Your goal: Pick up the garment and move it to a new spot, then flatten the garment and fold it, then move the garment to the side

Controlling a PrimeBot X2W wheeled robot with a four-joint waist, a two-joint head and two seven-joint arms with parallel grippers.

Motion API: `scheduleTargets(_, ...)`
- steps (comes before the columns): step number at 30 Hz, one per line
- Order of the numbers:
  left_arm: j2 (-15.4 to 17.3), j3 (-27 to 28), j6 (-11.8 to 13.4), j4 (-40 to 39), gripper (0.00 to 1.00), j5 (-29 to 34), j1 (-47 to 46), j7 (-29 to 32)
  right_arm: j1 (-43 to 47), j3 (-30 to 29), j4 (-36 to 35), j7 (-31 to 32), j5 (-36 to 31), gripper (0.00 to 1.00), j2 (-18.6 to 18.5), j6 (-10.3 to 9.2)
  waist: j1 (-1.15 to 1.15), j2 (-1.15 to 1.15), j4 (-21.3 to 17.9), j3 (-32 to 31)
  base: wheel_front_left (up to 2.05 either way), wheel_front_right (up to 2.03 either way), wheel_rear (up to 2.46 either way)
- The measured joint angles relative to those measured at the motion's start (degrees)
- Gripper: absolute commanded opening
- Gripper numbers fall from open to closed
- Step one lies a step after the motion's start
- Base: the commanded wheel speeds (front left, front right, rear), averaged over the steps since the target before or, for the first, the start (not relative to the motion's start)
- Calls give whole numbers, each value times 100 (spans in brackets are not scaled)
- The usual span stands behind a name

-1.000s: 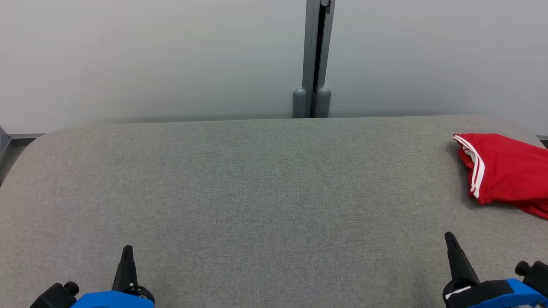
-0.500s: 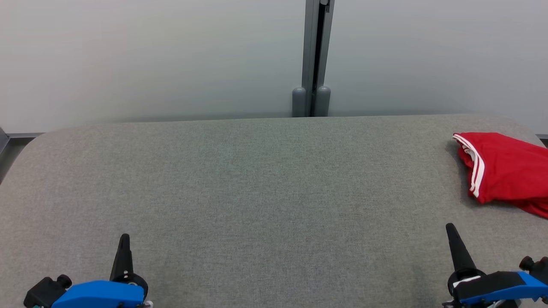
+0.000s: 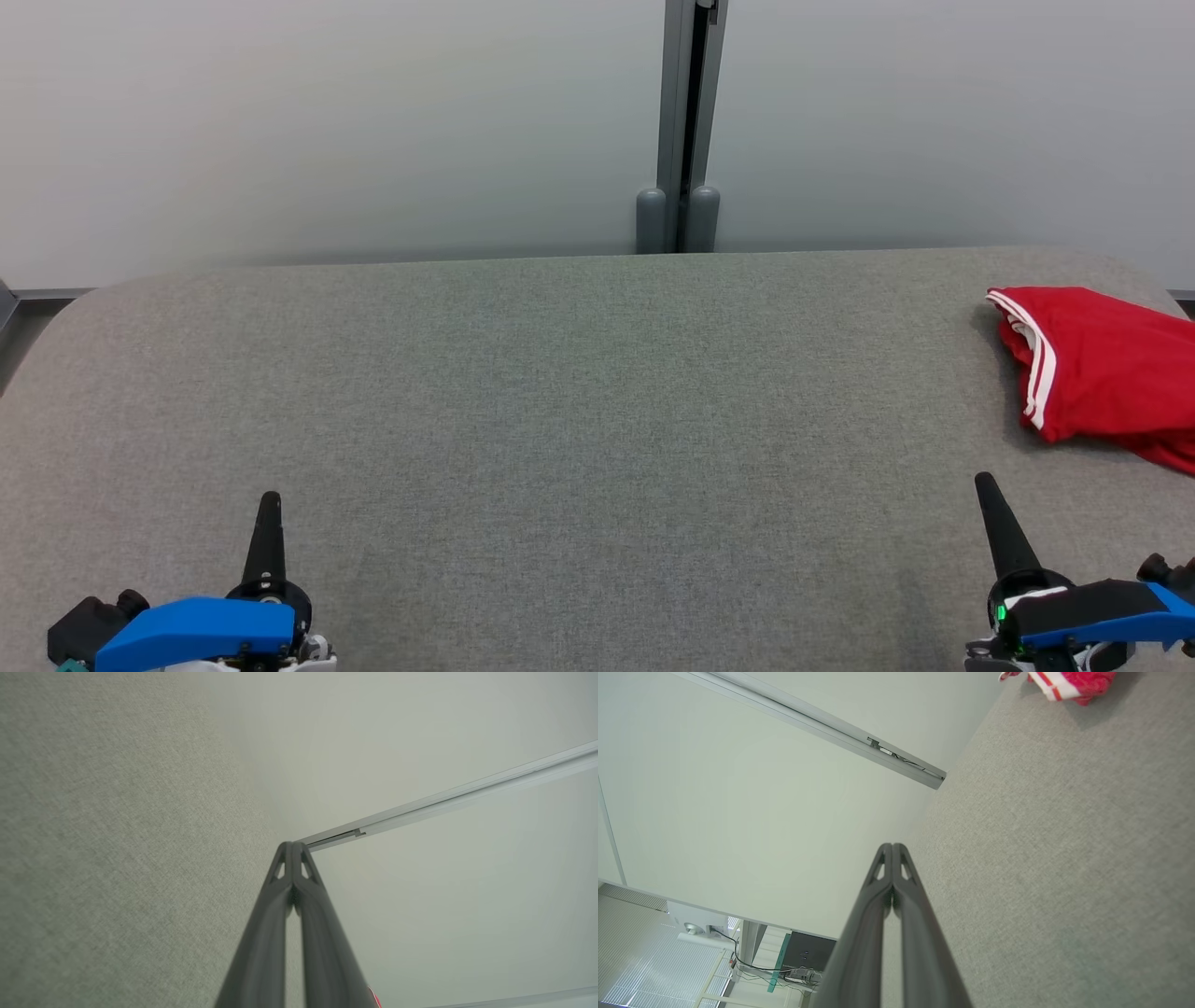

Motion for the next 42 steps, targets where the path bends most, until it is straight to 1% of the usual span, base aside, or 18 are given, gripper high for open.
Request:
scheduleTargets(19, -32, 135, -1, -130, 0, -892, -127, 254, -138, -27, 13, 151, 992, 0, -7, 0, 0, 0, -16, 25, 0, 0, 0)
scheduleTargets(42, -57, 248, -4, -268, 0, -1808, -266, 515, -300, -53, 30, 303, 1997, 0, -16, -1, 0, 0, -34, 56, 0, 0, 0)
